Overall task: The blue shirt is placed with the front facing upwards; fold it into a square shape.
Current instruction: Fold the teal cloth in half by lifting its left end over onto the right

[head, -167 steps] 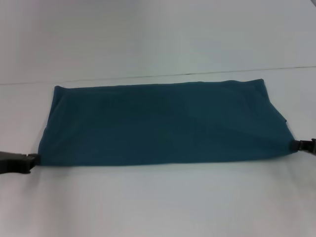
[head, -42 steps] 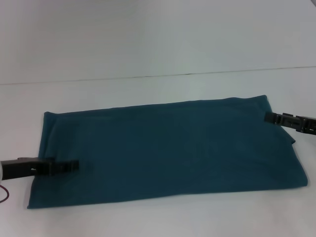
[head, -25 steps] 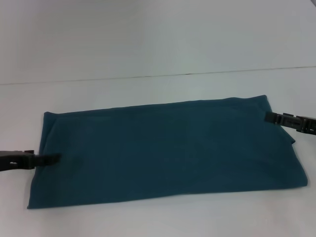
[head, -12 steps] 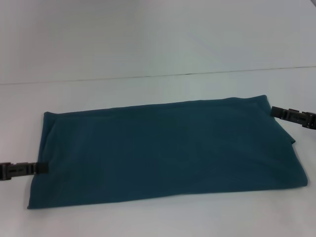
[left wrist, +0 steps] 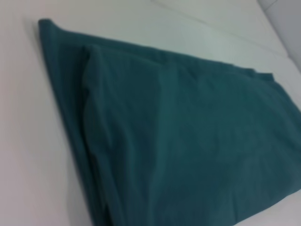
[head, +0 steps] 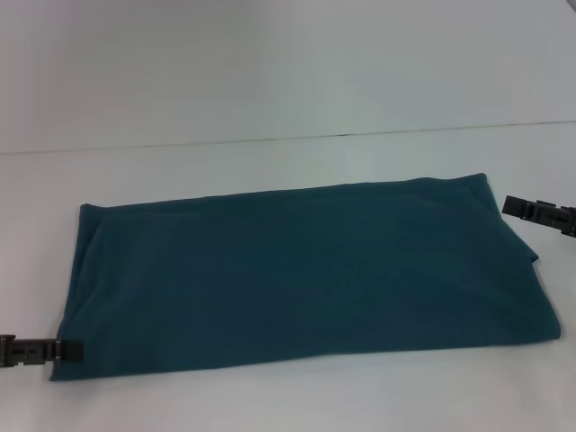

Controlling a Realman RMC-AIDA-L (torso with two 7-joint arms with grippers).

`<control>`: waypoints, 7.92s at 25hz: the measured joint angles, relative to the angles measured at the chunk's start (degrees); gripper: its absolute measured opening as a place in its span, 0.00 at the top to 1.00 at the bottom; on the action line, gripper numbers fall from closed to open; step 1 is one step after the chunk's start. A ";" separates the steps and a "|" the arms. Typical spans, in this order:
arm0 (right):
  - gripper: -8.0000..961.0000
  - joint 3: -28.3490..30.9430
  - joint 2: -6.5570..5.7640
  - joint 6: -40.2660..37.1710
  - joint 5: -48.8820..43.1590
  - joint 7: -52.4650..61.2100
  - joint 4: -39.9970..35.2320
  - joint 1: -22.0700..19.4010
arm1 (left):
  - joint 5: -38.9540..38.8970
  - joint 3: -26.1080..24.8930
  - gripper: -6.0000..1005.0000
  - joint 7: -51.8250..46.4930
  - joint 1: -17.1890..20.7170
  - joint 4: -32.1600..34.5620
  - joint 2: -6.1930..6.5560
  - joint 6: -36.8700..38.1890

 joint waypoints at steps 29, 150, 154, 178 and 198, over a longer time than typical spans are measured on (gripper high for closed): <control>0.05 0.73 -0.54 -1.40 1.61 -0.10 -0.26 -1.15 | 9.22 4.49 0.10 -10.51 -4.72 -7.45 1.34 -4.96; 0.05 2.97 -1.45 -4.38 4.79 -0.80 -0.26 -3.03 | 16.15 9.28 0.10 -17.04 -10.44 -7.56 2.50 -4.91; 0.05 2.97 -1.48 -4.43 4.97 -0.80 -0.26 -3.19 | 16.02 9.28 0.10 -17.25 -10.85 -8.32 2.31 -4.78; 0.05 3.59 -1.43 -4.55 5.00 -0.80 -0.26 -3.33 | 16.17 10.95 0.10 -19.60 -12.39 -11.09 1.69 -8.36; 0.05 3.77 -1.41 -4.12 5.00 -0.89 -0.26 -3.33 | 14.60 11.29 0.10 -19.45 -13.90 -11.14 1.58 -10.69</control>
